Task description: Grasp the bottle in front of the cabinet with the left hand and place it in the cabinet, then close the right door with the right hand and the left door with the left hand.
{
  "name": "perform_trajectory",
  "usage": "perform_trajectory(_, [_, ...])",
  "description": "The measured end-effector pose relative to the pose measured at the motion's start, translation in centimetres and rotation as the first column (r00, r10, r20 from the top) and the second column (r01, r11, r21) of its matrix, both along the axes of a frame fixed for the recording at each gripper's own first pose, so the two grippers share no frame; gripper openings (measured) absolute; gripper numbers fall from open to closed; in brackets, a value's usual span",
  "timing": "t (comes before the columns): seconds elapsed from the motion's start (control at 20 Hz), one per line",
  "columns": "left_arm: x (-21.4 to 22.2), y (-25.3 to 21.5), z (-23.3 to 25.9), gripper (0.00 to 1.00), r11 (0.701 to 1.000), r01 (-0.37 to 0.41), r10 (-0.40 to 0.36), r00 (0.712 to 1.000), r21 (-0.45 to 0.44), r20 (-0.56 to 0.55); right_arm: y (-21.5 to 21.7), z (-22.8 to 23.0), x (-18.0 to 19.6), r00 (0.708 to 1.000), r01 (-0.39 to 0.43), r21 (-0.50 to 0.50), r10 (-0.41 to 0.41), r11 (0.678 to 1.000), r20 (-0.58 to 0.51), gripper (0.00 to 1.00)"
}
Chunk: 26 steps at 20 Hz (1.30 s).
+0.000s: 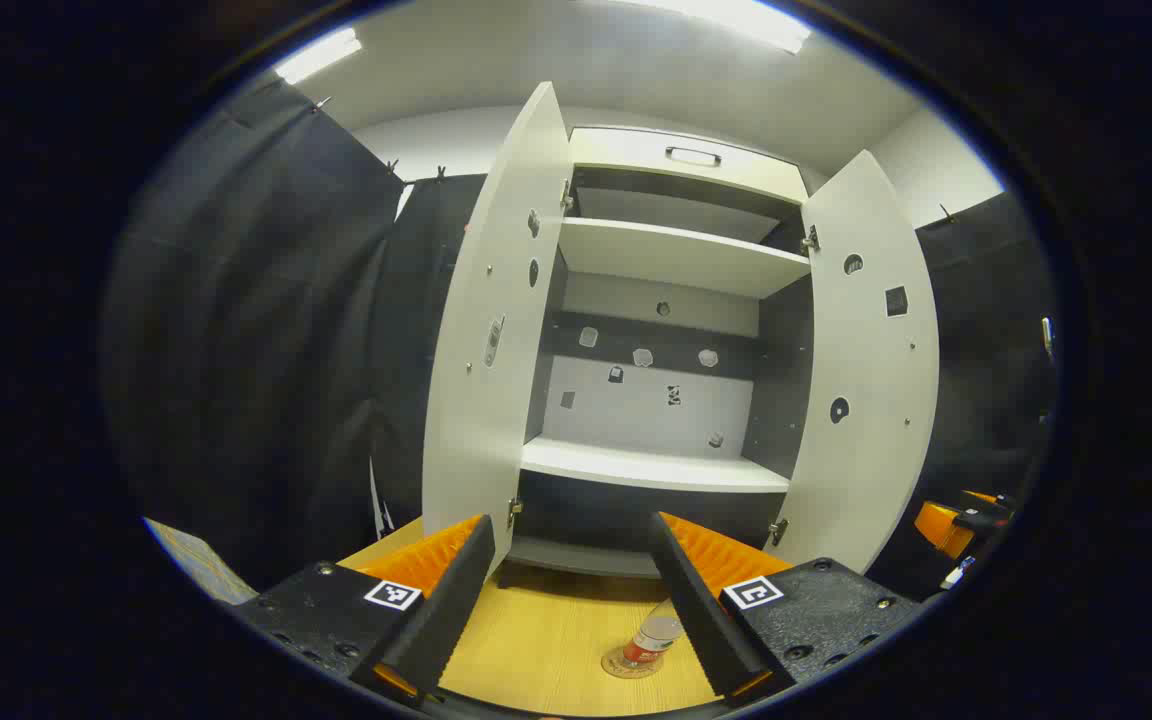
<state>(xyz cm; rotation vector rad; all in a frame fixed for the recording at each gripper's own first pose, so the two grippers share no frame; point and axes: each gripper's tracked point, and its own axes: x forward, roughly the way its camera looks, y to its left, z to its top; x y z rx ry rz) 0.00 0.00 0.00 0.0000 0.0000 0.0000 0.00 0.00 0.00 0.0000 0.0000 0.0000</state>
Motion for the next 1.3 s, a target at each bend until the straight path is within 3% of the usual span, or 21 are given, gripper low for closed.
perform_trajectory(0.05, [0.5, -0.2, 0.0, 0.95, 1.0, 0.006, -0.006, 1.0, -0.004, 0.002, 0.3, 0.1, 0.0, 1.0, -0.004, -0.003, 0.004, 1.0, 0.005, 1.0])
perform_trajectory(0.15, [1.0, -0.6, -0.1, 0.95, 1.0, 0.02, -0.02, 1.0, -0.011, 0.002, -0.1, 0.5, 0.0, 1.0, 0.002, -0.009, -0.002, 1.0, 0.018, 1.0])
perform_trajectory(0.2, [1.3, -0.8, -0.2, 0.95, 1.0, 0.028, -0.028, 1.0, -0.013, -0.001, -0.3, 0.5, 0.0, 1.0, 0.008, -0.01, -0.008, 1.0, 0.023, 0.89])
perform_trajectory(0.25, [1.6, -0.9, -0.3, 0.95, 0.999, 0.035, -0.035, 0.999, -0.014, -0.003, -0.3, 0.4, 0.0, 1.0, 0.012, -0.01, -0.012, 1.0, 0.023, 0.89])
perform_trajectory(0.3, [1.6, -1.1, -0.5, 0.95, 0.999, 0.039, -0.039, 0.999, -0.015, -0.006, -0.3, 0.2, 0.0, 1.0, 0.013, -0.01, -0.012, 1.0, 0.019, 0.98])
perform_trajectory(0.9, [0.7, 1.0, -1.4, 0.92, 1.0, -0.023, 0.023, 0.999, -0.008, -0.03, 1.7, -0.7, 1.0, 0.998, -0.06, -0.028, 0.059, 0.998, -0.01, 0.99])
perform_trajectory(1.3, [2.2, -3.9, -7.3, 0.95, 0.993, 0.114, -0.114, 0.983, -0.008, -0.143, 0.7, -1.1, -0.2, 0.999, -0.044, -0.052, 0.043, 0.998, -0.026, 1.0])
